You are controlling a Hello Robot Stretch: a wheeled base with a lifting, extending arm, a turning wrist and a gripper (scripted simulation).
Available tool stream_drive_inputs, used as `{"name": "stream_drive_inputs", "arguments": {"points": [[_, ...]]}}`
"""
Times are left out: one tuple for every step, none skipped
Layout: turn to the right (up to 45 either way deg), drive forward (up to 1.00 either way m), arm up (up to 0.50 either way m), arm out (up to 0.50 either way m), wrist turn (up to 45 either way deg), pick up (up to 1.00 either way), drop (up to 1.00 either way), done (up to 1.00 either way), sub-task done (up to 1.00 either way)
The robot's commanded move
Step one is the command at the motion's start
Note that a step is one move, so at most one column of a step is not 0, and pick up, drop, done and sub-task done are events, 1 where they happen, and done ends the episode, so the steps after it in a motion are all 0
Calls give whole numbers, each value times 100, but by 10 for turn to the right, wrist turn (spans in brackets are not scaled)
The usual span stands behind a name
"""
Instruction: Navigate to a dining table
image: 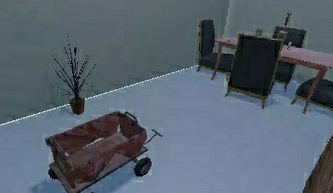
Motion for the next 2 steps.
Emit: {"name": "stream_drive_inputs", "arguments": {"points": [[60, 0, 0, 0, 0, 0, 0, 0, 0], [0, 70, 0, 0, 0, 0, 0, 0, 0]]}}
